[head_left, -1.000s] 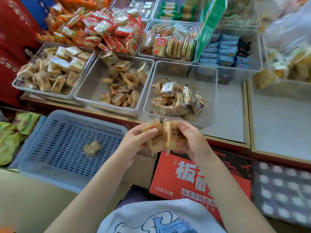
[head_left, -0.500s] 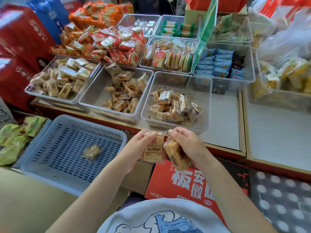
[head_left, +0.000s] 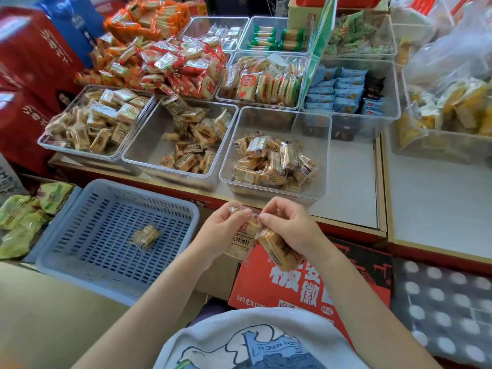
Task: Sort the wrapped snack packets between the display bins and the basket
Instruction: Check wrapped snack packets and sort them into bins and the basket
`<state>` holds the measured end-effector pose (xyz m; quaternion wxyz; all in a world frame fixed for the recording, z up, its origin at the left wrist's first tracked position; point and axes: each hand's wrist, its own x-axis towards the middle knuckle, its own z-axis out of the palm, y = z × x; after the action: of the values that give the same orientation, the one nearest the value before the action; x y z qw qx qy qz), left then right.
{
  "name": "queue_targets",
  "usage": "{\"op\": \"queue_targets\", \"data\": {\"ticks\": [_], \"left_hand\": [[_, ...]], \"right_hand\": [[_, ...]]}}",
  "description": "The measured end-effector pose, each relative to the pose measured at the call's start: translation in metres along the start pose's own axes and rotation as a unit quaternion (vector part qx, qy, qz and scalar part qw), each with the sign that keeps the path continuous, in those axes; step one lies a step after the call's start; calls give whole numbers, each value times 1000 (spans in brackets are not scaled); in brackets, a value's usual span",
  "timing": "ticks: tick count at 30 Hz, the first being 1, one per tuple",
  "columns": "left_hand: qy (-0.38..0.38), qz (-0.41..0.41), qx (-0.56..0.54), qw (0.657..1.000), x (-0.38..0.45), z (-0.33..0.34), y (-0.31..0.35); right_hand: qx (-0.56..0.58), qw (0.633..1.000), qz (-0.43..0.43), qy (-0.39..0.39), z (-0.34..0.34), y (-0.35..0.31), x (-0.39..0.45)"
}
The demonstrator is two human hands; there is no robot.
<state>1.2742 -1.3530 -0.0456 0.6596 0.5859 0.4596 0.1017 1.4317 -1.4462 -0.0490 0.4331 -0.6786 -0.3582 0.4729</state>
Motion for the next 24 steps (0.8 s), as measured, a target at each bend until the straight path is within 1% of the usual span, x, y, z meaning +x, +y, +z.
{"op": "queue_targets", "data": {"ticks": [3, 6, 11, 14, 16, 17, 19, 20, 22, 24], "left_hand": [[-8, 3, -46, 999, -1, -1, -2], [6, 14, -93, 996, 0, -5, -2], [-15, 5, -96, 995, -1, -9, -7], [-50, 5, -77, 996, -2, -9, -7], [-71, 25, -26, 997, -2, -9, -5], [-69, 38, 4, 997, -2, -9, -5], [-31, 56, 27, 998, 0, -8, -6], [-3, 54, 10, 998, 1, -8, -6], [56, 26, -69, 996, 3, -9, -6], [100, 3, -141, 985, 7, -13, -7]], "right_hand": [[15, 999, -23, 27, 0, 1, -1], [54, 997, -26, 57, -1, 1, -1], [50, 995, -34, 73, -1, 4, -2], [50, 995, -20, 88, -2, 8, -2], [54, 993, -9, 105, -3, 11, -1], [53, 992, -3, 112, -3, 12, -1], [61, 991, 15, 114, -4, 12, 0], [68, 991, 24, 111, -4, 11, 0], [64, 993, 36, 95, -4, 9, 0], [49, 996, 42, 63, -4, 8, -1]]}}
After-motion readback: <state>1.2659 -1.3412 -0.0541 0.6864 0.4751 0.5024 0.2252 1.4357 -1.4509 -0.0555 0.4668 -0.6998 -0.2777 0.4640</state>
